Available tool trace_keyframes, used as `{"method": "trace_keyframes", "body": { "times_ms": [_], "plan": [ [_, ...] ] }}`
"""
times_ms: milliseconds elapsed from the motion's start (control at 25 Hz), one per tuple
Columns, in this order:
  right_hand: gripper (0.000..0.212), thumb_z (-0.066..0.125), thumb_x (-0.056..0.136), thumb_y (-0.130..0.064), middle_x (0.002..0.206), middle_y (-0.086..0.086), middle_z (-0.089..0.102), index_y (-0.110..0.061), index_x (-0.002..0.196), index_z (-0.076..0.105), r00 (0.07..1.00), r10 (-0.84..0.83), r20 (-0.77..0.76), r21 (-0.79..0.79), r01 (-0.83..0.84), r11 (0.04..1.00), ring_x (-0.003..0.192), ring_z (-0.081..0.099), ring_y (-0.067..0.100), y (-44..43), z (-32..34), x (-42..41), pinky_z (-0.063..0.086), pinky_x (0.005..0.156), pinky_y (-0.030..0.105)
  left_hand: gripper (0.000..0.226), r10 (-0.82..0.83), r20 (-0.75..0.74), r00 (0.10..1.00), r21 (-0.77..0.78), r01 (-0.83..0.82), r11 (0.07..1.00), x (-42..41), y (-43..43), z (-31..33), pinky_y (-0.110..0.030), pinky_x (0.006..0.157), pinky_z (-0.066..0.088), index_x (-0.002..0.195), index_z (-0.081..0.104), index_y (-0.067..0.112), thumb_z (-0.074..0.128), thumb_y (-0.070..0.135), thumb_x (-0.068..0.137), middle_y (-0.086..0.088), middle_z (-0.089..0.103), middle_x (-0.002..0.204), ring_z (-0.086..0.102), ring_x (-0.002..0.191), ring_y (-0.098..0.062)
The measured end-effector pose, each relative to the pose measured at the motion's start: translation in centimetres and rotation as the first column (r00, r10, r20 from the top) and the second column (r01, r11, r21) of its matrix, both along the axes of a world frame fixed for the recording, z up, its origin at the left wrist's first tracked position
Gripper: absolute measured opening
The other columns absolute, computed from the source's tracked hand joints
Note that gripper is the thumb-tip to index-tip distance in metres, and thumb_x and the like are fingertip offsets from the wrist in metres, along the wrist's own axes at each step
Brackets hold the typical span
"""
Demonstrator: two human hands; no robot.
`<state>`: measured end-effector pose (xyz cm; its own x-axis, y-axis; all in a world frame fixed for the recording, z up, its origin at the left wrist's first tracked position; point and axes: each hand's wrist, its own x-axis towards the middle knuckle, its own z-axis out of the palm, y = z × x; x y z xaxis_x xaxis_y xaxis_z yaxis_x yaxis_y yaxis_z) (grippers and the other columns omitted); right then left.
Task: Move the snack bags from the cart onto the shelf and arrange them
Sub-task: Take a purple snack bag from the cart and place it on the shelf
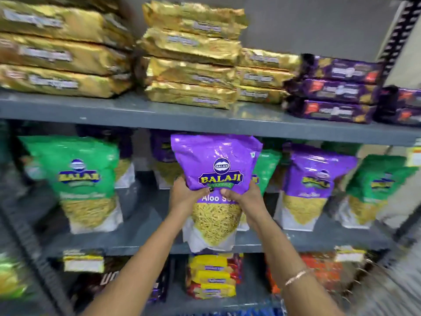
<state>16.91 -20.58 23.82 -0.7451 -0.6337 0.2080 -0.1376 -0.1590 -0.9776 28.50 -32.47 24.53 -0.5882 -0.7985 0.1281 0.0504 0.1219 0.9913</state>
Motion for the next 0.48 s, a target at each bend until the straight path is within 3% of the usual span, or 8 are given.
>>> {"method": "trace_keyframes", "body": {
  "times_ms": [240, 400, 480],
  "plan": [
    [0.049, 0.074, 0.063, 0.006, 0.097, 0.007, 0.070, -0.010, 0.107, 0.059, 0.999, 0.037, 0.026, -0.010, -0.036, 0.999, 0.080, 0.066, 0.014, -8.6, -2.2, 2.7, 0.056, 0.076, 0.026, 0.048, 0.050, 0.050, 0.997, -0.030, -0.048, 0.998, 3.0, -7.6, -1.5, -0.038, 0.079, 0.052, 0.098, 0.059, 0.014, 0.080, 0.005, 0.055, -0.012, 0.068, 0.097, 0.062, 0.089, -0.020],
    [0.046, 0.076, 0.063, 0.002, 0.103, 0.009, 0.068, -0.016, 0.103, 0.060, 0.999, 0.045, 0.002, 0.022, -0.045, 0.999, 0.090, 0.064, 0.022, -11.8, -4.4, 2.4, 0.052, 0.086, 0.039, 0.078, 0.034, 0.055, 0.998, -0.023, -0.033, 0.999, 2.9, -10.2, -3.2, -0.039, 0.084, 0.052, 0.111, 0.060, 0.006, 0.081, 0.027, 0.039, -0.013, 0.068, 0.107, 0.063, 0.090, -0.021],
    [0.045, 0.076, 0.065, 0.000, 0.103, 0.008, 0.068, -0.017, 0.103, 0.059, 0.999, 0.032, 0.005, 0.049, -0.032, 0.998, 0.092, 0.064, 0.022, -12.2, -5.5, 2.2, 0.052, 0.086, 0.038, 0.075, 0.023, 0.059, 0.998, 0.001, -0.023, 1.000, 2.9, -10.4, -4.2, -0.035, 0.083, 0.053, 0.113, 0.058, 0.004, 0.081, 0.020, 0.043, -0.012, 0.066, 0.107, 0.063, 0.085, -0.018]
  ]
}}
